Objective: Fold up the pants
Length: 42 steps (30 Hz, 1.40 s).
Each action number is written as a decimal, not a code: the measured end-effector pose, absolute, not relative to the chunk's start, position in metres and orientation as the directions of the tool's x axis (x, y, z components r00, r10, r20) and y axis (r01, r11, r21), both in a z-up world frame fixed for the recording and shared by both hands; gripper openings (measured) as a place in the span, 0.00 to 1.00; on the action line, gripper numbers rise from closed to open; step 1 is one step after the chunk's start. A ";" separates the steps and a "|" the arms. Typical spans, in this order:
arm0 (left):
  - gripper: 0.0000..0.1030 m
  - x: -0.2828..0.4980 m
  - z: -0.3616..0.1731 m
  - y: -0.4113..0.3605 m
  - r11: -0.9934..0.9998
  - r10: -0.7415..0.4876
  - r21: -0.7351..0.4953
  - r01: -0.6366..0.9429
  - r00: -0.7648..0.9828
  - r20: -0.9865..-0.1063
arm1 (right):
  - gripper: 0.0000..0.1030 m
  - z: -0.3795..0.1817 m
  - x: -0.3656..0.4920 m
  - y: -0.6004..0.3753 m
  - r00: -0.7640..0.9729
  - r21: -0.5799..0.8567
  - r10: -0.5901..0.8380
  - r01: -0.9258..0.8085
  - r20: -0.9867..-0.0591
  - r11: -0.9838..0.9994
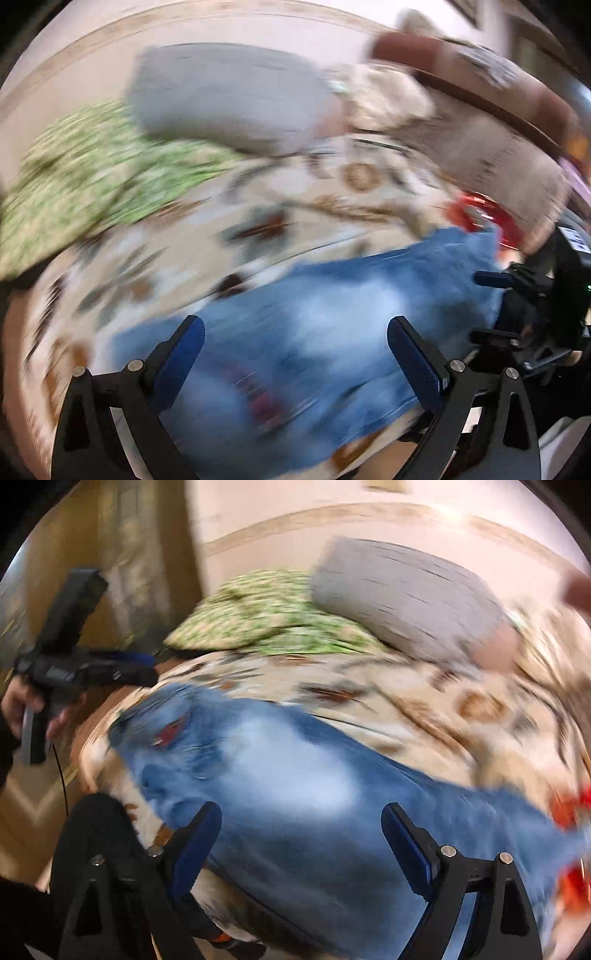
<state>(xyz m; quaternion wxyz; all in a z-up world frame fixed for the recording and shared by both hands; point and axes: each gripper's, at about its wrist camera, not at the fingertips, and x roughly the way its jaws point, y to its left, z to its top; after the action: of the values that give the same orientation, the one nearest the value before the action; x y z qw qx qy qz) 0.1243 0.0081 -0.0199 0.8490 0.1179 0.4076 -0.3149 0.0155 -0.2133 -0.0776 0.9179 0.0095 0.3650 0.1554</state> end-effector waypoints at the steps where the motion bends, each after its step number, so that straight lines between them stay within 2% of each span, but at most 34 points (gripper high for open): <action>1: 0.96 0.127 -0.022 -0.012 0.747 -0.455 -0.059 0.662 0.445 -0.771 | 0.87 -0.078 0.011 -0.226 0.694 0.145 0.269 -0.233 -0.668 0.962; 6: 0.96 0.134 -0.035 -0.116 0.585 -0.526 -0.058 0.809 0.324 -0.786 | 0.87 -0.083 -0.026 -0.306 0.727 0.216 0.092 0.078 -0.680 0.973; 10: 0.96 0.128 -0.042 -0.183 0.461 -0.561 -0.064 0.885 0.235 -0.793 | 0.87 -0.094 -0.059 -0.367 0.732 0.340 0.008 0.307 -0.682 0.889; 13: 0.96 0.122 -0.045 -0.222 0.380 -0.576 -0.076 0.922 0.172 -0.799 | 0.87 -0.111 -0.069 -0.395 0.723 0.424 0.016 0.388 -0.691 0.818; 18: 0.96 0.115 -0.044 -0.254 0.332 -0.546 -0.038 0.943 0.160 -0.822 | 0.86 -0.152 -0.061 -0.427 0.717 0.551 0.090 0.442 -0.691 0.708; 21: 0.96 0.113 -0.046 -0.270 0.295 -0.510 -0.003 0.955 0.154 -0.846 | 0.75 -0.166 -0.047 -0.435 0.740 0.611 0.133 0.424 -0.659 0.669; 22: 0.96 0.113 -0.048 -0.277 0.277 -0.498 0.007 0.961 0.150 -0.854 | 0.37 -0.163 -0.044 -0.434 0.752 0.601 0.124 0.403 -0.647 0.690; 23: 0.96 0.112 -0.050 -0.283 0.257 -0.490 0.021 0.966 0.149 -0.859 | 0.16 -0.160 -0.040 -0.432 0.758 0.592 0.134 0.372 -0.638 0.715; 25: 0.96 0.112 -0.056 -0.303 0.205 -0.473 0.053 0.977 0.146 -0.869 | 0.15 -0.160 -0.031 -0.429 0.753 0.585 0.158 0.342 -0.639 0.736; 30: 0.96 0.112 -0.077 -0.362 0.073 -0.460 0.022 0.997 0.053 -0.886 | 0.15 -0.166 -0.035 -0.430 0.736 0.562 0.143 0.360 -0.662 0.745; 32: 0.96 0.116 -0.099 -0.384 0.036 -0.400 0.020 0.999 0.033 -0.916 | 0.14 -0.171 -0.037 -0.432 0.737 0.579 0.152 0.367 -0.658 0.728; 35: 0.96 0.128 -0.133 -0.405 0.023 -0.294 -0.073 0.997 -0.063 -0.954 | 0.14 -0.174 -0.036 -0.432 0.734 0.581 0.153 0.374 -0.662 0.723; 37: 0.95 0.134 -0.151 -0.410 0.039 -0.241 -0.077 0.996 -0.066 -0.968 | 0.15 -0.176 -0.035 -0.431 0.733 0.580 0.152 0.376 -0.664 0.723; 38: 0.78 0.137 -0.156 -0.410 0.038 -0.237 -0.120 0.992 -0.108 -0.966 | 0.15 -0.177 -0.036 -0.431 0.732 0.581 0.152 0.377 -0.664 0.722; 39: 0.57 0.137 -0.156 -0.408 0.019 -0.242 -0.184 0.983 -0.174 -0.955 | 0.15 -0.178 -0.035 -0.431 0.731 0.579 0.150 0.378 -0.665 0.723; 40: 0.45 0.137 -0.151 -0.405 0.020 -0.258 -0.184 0.983 -0.172 -0.951 | 0.15 -0.178 -0.036 -0.431 0.730 0.576 0.148 0.381 -0.667 0.723; 41: 0.15 0.139 -0.145 -0.401 0.030 -0.265 -0.202 0.979 -0.187 -0.946 | 0.14 -0.178 -0.036 -0.431 0.732 0.577 0.146 0.382 -0.666 0.722; 42: 0.11 0.140 -0.138 -0.397 0.032 -0.281 -0.193 0.981 -0.176 -0.943 | 0.14 -0.175 -0.036 -0.429 0.735 0.573 0.140 0.379 -0.663 0.726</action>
<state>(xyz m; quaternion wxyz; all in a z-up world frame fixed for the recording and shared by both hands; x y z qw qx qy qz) 0.1399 -0.3966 -0.1378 0.5306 0.3611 0.4844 -0.5945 -0.0364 -0.4293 -0.1754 0.8576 0.3633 0.3572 -0.0697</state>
